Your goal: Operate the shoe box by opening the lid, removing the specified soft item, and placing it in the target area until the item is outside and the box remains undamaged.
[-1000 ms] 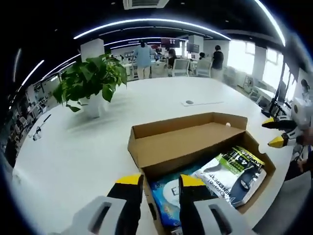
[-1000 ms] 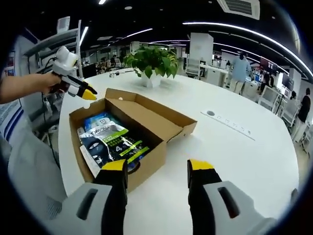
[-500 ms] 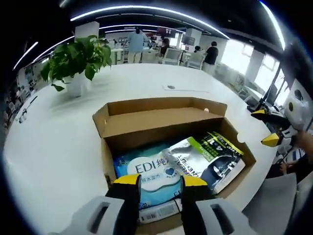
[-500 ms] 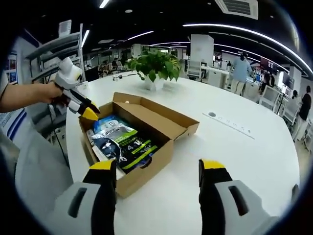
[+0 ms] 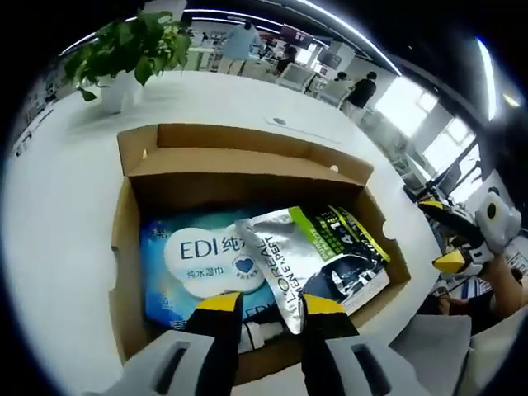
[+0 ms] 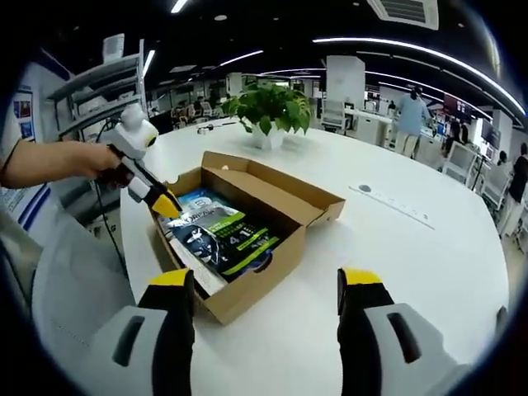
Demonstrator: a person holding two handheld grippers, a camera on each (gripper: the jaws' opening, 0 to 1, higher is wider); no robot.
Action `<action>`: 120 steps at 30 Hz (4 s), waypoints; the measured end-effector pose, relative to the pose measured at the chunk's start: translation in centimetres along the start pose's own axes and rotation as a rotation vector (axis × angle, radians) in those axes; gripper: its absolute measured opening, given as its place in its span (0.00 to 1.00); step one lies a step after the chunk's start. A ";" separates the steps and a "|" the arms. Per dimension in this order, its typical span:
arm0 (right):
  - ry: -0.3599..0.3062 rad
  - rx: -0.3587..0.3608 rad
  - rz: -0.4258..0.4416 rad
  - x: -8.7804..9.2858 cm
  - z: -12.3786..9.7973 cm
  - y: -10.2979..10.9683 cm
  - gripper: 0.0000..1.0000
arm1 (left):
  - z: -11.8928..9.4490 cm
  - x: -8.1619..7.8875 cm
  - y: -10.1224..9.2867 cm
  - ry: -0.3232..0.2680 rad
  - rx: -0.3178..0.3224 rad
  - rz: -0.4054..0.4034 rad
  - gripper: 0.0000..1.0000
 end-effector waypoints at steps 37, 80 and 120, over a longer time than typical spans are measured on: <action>-0.012 -0.154 0.050 -1.3 4.7 3.3 0.47 | -0.8 -0.4 -0.5 -0.075 0.068 0.003 0.00; 0.181 -0.241 0.093 0.7 10.2 5.6 0.37 | -3.8 -0.9 -0.3 -0.258 0.109 0.180 0.00; 0.034 -0.147 0.234 -1.6 6.8 3.7 0.00 | -4.0 -2.4 -2.7 -0.262 0.096 0.120 0.00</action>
Point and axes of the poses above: the point that each gripper's makers call its tool centre point, and the gripper's own axes: z roughly forward along the fingers, y roughly to its left, x roughly out of its underside, the point moved 3 cm from there along -z, roughly backward along the fingers, and after that the axes turned 1 degree about -y, right-handed, at the moved point
